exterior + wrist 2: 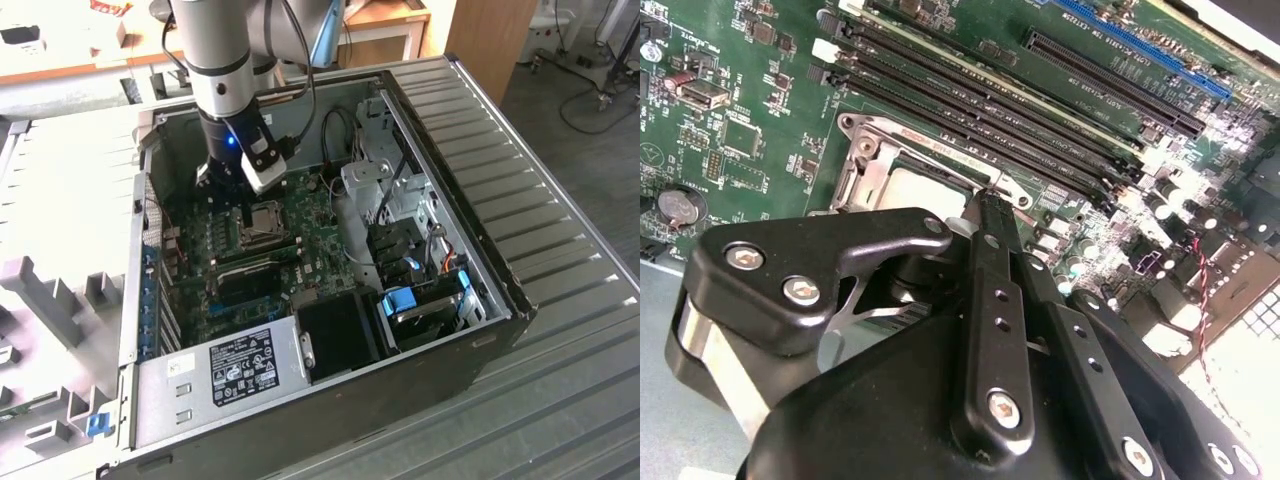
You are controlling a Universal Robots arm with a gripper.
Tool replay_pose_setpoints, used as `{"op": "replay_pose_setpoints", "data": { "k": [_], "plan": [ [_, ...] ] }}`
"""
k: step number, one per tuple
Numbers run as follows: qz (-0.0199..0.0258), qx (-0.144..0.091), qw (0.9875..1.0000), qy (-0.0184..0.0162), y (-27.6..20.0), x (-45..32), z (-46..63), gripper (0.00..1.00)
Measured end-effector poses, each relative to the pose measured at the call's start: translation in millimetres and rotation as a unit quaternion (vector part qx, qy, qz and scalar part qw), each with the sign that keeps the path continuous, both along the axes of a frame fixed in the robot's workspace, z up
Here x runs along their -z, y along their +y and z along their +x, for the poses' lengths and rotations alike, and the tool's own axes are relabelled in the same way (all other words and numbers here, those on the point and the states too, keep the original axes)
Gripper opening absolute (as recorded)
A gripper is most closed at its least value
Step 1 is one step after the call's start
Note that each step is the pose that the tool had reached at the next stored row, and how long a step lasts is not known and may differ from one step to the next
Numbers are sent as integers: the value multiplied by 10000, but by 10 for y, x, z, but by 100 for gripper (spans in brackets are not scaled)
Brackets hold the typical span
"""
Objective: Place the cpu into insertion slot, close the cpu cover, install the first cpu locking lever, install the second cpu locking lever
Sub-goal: 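Install the second cpu locking lever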
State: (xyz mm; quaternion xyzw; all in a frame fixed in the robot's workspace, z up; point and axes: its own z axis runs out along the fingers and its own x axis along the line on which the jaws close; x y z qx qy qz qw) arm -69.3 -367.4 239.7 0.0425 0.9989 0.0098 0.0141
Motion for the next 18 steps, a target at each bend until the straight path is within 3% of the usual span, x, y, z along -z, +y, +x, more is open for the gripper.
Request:
{"op": "replay_pose_setpoints", "data": {
  "k": [18],
  "plan": [
    [-4,0,10000,-3,-2,17,-31,10]
  ]
}}
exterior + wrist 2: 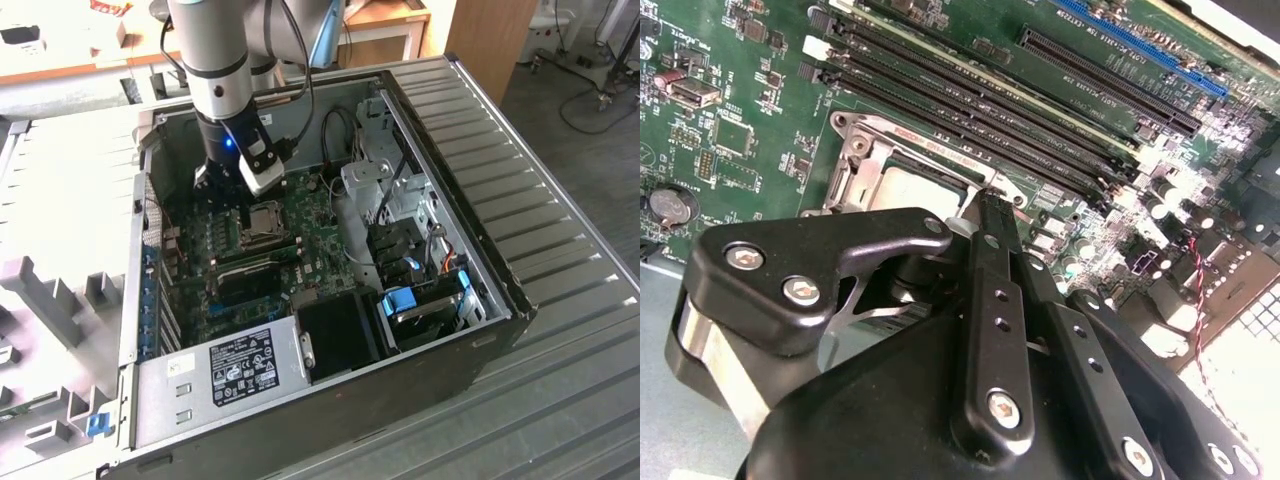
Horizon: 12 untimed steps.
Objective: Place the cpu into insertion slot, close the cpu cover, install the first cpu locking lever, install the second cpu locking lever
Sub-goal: 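Install the second cpu locking lever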
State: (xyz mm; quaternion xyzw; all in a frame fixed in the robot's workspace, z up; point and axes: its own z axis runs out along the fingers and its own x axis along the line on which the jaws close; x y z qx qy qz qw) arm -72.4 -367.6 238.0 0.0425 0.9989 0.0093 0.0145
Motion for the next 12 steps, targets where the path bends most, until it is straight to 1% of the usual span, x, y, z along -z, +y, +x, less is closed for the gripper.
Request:
{"op": "replay_pose_setpoints", "data": {
  "k": [12],
  "plan": [
    [-2,0,10000,1,-17,-2,15,10]
  ]
}}
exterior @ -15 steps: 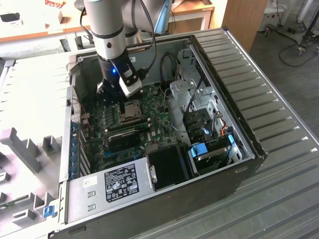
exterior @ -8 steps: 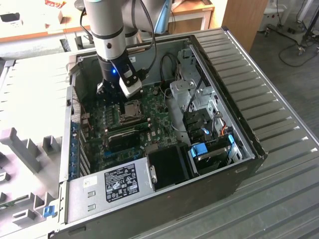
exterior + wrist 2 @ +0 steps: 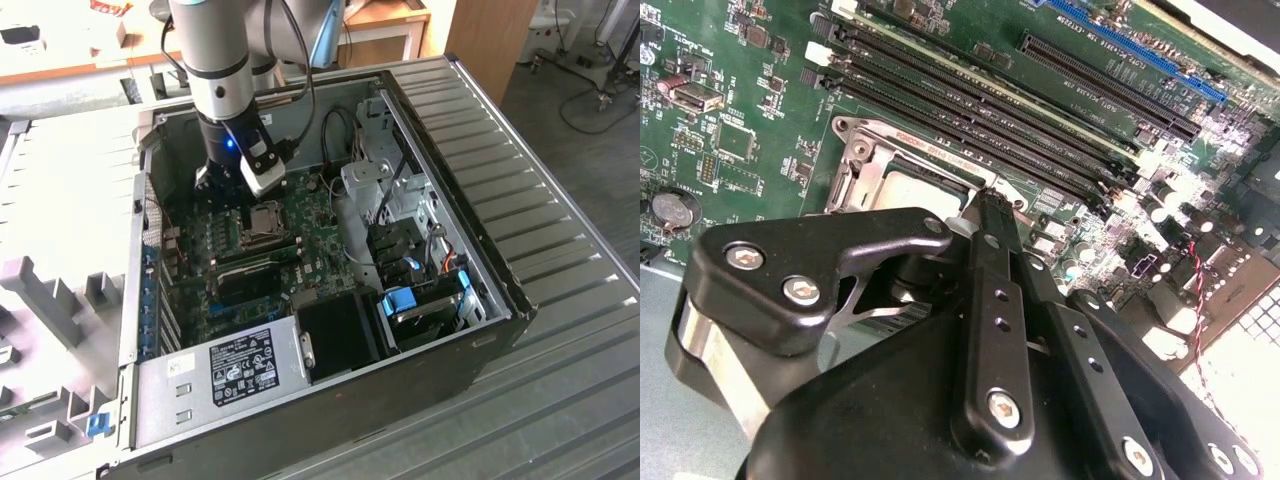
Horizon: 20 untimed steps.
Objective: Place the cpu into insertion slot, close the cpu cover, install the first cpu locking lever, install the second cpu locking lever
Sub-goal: 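Install the second cpu locking lever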
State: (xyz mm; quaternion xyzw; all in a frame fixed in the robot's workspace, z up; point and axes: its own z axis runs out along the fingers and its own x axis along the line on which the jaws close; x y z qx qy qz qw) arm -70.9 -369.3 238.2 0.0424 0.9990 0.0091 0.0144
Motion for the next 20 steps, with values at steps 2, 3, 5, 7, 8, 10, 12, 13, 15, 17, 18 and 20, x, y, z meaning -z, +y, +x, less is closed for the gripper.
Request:
{"op": "replay_pose_setpoints", "data": {
  "k": [2,3,5,7,8,10,12,13,15,17,18,20],
  "plan": [
    [0,0,10000,0,-5,0,4,10],
    [0,1,10000,1,-9,0,6,10],
    [0,0,10000,1,-15,0,10,10],
    [0,1,10000,1,-21,0,13,10],
    [0,0,10000,0,-25,0,15,10],
    [0,1,10000,0,-30,1,14,10],
    [1,1,10000,0,-32,6,9,10],
    [0,1,10000,0,-34,10,5,10],
    [0,0,10000,-1,-36,26,-4,10],
    [0,0,10000,-1,-39,42,-11,10],
    [0,0,10000,-1,-41,50,-14,10],
    [0,1,10000,-2,-43,68,-21,10]
  ]
}}
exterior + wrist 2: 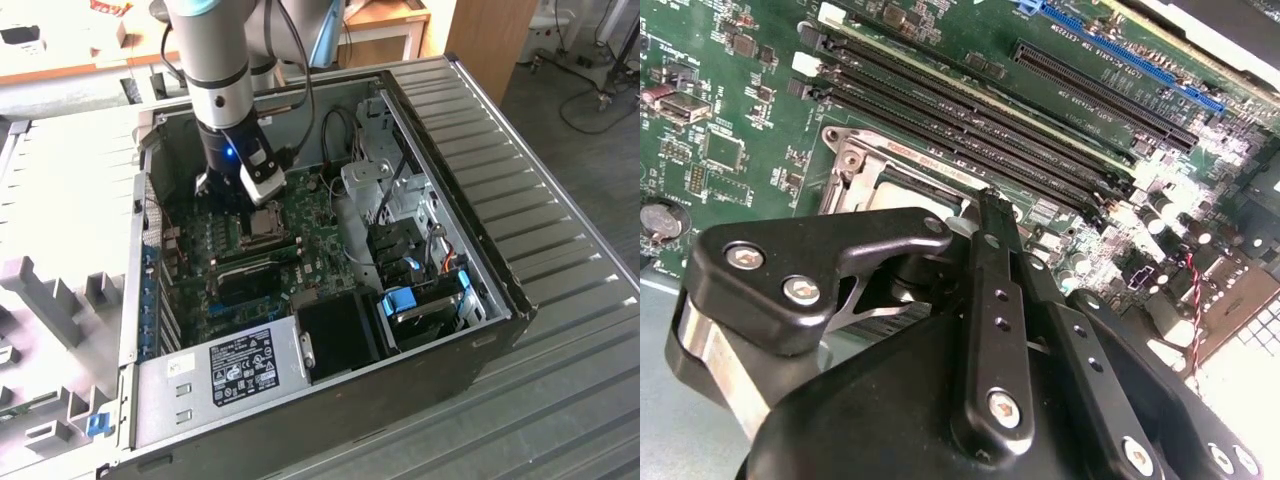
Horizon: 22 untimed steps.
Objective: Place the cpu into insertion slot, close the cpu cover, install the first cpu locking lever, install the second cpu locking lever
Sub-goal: 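Install the second cpu locking lever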
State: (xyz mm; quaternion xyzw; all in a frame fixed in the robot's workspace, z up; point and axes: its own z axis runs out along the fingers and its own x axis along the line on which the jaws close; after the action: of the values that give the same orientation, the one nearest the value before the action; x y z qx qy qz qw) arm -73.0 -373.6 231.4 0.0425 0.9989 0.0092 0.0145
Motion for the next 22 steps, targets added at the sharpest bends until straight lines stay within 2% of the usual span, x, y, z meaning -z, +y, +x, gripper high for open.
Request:
{"op": "replay_pose_setpoints", "data": {
  "k": [16,22],
  "plan": [
    [0,0,10000,0,-15,141,-52,10],
    [-1,0,10000,0,-16,187,-104,10]
  ]
}}
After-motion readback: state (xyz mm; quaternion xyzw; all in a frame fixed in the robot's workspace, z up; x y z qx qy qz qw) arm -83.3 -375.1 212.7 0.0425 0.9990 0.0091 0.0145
